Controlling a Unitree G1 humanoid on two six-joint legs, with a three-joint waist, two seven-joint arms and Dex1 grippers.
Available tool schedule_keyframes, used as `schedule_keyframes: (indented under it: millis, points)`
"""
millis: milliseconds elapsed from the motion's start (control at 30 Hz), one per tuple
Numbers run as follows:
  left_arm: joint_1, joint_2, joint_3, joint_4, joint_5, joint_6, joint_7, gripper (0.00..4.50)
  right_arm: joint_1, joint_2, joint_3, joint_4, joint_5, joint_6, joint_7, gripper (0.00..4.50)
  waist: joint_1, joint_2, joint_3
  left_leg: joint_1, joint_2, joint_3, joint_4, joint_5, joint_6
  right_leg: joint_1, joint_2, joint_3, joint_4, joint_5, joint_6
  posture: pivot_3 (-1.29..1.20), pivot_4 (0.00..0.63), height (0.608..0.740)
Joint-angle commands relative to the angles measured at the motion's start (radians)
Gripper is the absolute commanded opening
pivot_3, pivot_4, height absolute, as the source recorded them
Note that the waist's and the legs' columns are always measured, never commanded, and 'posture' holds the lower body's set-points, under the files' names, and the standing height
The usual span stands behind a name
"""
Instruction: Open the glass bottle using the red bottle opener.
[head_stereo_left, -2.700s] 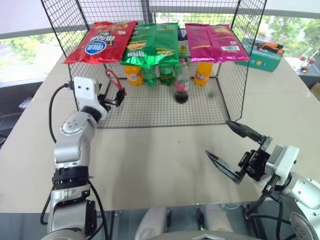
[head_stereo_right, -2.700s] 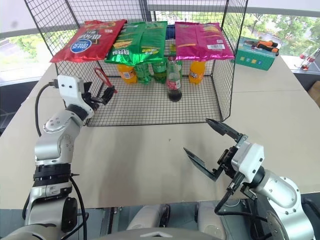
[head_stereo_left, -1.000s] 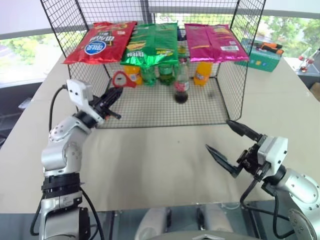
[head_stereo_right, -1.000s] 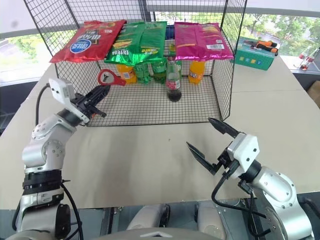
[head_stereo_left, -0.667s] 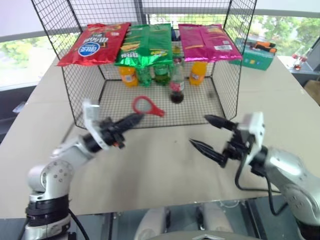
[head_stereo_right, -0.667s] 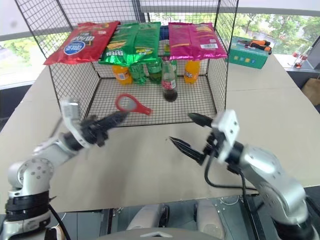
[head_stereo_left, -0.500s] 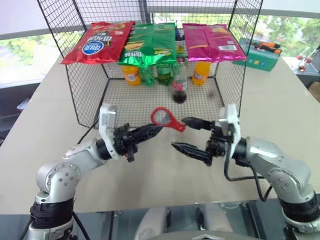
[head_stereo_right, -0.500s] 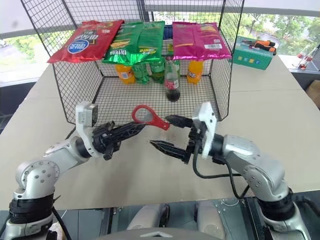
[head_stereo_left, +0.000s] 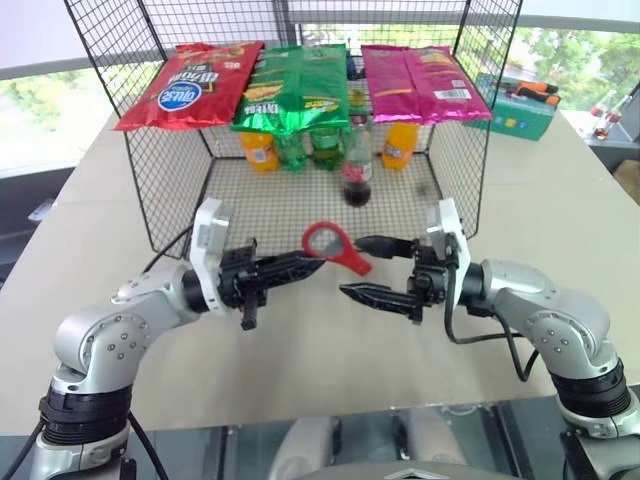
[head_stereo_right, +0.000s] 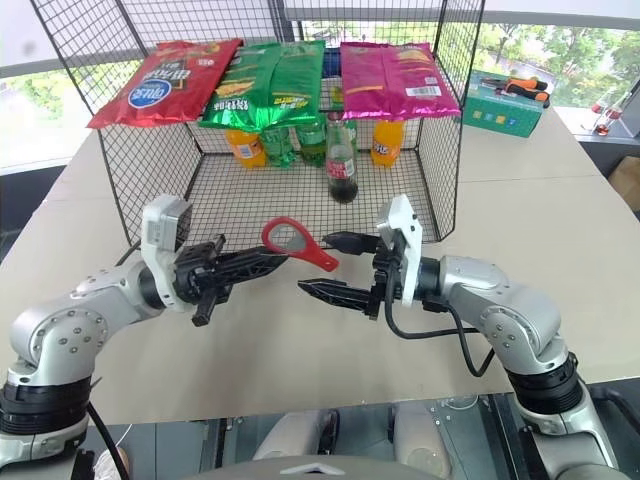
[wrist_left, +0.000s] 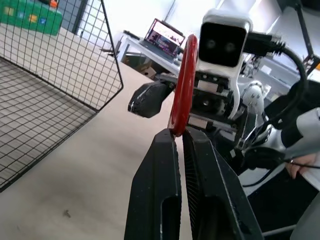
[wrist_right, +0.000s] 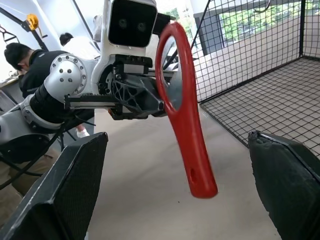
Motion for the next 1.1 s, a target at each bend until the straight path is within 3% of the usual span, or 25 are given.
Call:
schedule_keyframes:
  millis: [33,200,267,567,733,900,933,1000,1100]
  points:
    - [0.003,0.005,-0.011,-0.034,0.030,-0.048,-0.034,0.00,-0.018,0.007,-0.002,-0.022,0.013,0.004,0.012,3.33,0.000,0.000,0.000,0.000,0.000,0.000,0.000,0.000,0.000,0.000,0.000,0.000,0.000,0.000,0.000,0.00,0.150,0.740]
    - [0.010,0.011,-0.037,-0.054,0.063,-0.079,-0.077,0.00,-0.017,0.006,0.003,-0.027,0.020,0.020,0.018,0.84,0.000,0.000,0.000,0.000,0.000,0.000,0.000,0.000,0.000,0.000,0.000,0.000,0.000,0.000,0.000,0.00,0.150,0.740]
    - [0.008,0.005,-0.038,-0.054,0.068,-0.087,-0.076,0.00,-0.013,-0.005,0.011,-0.035,0.017,0.028,0.034,0.05,0.000,0.000,0.000,0.000,0.000,0.000,0.000,0.000,0.000,0.000,0.000,0.000,0.000,0.000,0.000,0.00,0.150,0.740]
    - [-0.017,-0.003,-0.019,-0.034,0.050,-0.089,-0.070,0.00,0.001,-0.007,0.000,-0.034,0.017,0.032,0.036,0.05,0.000,0.001,0.000,-0.001,0.000,0.000,0.000,0.000,0.000,0.000,0.000,0.000,-0.001,0.000,0.000,0.00,0.150,0.740]
    - [-0.009,-0.037,0.022,0.028,0.184,-0.195,0.045,2.05,0.094,-0.025,-0.089,-0.032,-0.003,0.001,-0.017,0.00,0.004,0.001,0.000,-0.001,0.000,0.000,-0.001,0.000,0.000,0.000,0.000,0.000,-0.001,0.000,0.000,0.00,0.150,0.740]
    - [-0.149,-0.158,-0.135,0.148,0.600,-0.442,0.336,4.30,0.281,-0.038,-0.196,-0.115,-0.017,-0.037,-0.108,0.00,0.028,0.000,0.001,-0.002,-0.001,-0.001,-0.001,0.000,0.000,0.000,-0.001,0.000,-0.002,0.000,0.000,0.00,0.150,0.740]
    - [-0.190,-0.189,-0.169,0.182,0.643,-0.443,0.376,4.30,0.302,-0.031,-0.204,-0.132,-0.018,-0.041,-0.130,0.00,0.031,0.000,0.001,-0.002,-0.001,-0.001,-0.001,0.000,0.000,0.000,-0.002,0.000,-0.002,0.000,0.000,0.00,0.150,0.740]
    - [-0.275,-0.238,-0.206,0.253,0.541,-0.346,0.268,4.30,0.340,-0.019,-0.217,-0.169,-0.022,-0.051,-0.168,0.00,0.034,-0.001,0.000,-0.003,-0.002,-0.001,0.000,0.000,0.000,0.000,-0.002,0.000,-0.002,0.000,0.001,0.00,0.150,0.740]
    - [-0.368,-0.318,-0.245,0.387,0.635,-0.458,0.307,4.41,0.357,0.002,-0.220,-0.201,-0.027,-0.058,-0.217,0.00,0.020,-0.001,0.000,-0.004,-0.002,0.000,0.001,0.000,0.000,-0.002,-0.001,-0.001,0.000,0.000,0.001,0.00,0.150,0.740]
